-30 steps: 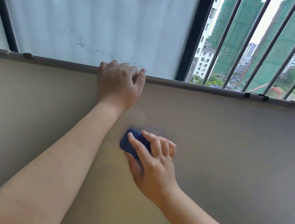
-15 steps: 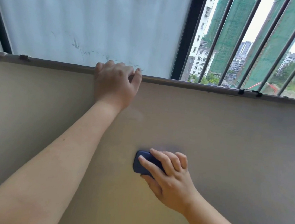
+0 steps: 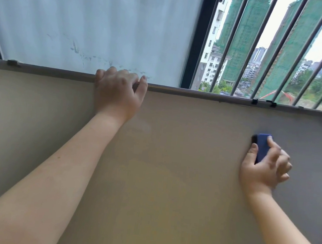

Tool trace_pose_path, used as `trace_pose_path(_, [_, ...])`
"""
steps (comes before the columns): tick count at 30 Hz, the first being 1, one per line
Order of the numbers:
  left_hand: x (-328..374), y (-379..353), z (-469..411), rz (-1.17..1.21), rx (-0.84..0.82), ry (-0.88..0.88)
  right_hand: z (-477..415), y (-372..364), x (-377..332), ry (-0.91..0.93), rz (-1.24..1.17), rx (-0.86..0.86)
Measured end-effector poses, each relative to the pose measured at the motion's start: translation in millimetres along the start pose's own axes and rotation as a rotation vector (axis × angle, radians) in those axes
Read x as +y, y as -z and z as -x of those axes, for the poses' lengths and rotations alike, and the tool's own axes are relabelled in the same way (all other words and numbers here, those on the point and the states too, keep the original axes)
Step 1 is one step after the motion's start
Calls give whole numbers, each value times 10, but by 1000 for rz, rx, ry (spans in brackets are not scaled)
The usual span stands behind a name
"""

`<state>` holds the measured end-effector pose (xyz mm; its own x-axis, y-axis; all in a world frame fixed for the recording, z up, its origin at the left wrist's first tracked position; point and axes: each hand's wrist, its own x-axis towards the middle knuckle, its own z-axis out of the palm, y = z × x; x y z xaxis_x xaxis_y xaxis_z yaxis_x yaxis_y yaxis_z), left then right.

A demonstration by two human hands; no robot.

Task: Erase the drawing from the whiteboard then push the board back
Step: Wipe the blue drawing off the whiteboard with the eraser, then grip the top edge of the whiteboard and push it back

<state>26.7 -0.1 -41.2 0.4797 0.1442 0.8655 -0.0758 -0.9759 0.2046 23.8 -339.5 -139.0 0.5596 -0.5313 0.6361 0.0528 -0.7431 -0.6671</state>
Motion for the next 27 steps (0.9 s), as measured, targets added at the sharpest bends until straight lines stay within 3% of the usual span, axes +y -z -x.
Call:
trace_pose_path(3, [2, -8, 1, 3, 13, -1, 142, 38, -23, 40, -33, -65])
trace_pose_path(10, [9, 21, 12, 4, -2, -12, 88, 166, -368, 402, -51, -211])
trace_pose_path(14, [1, 160, -40, -109, -267, -50, -349, 223, -836, 637, 152, -411])
trace_pose_path(17, [-32, 341, -140, -242, -565, -115, -588, 219, -1122, 612, 263, -642])
trace_pose_path(20, [-57, 462, -216, -280, -760, -156, -678, 192, -1293, 595, 378, -802])
trace_pose_path(27, [8, 462, -234, -344, -814, -156, -785, 151, -1388, 488, 400, -908])
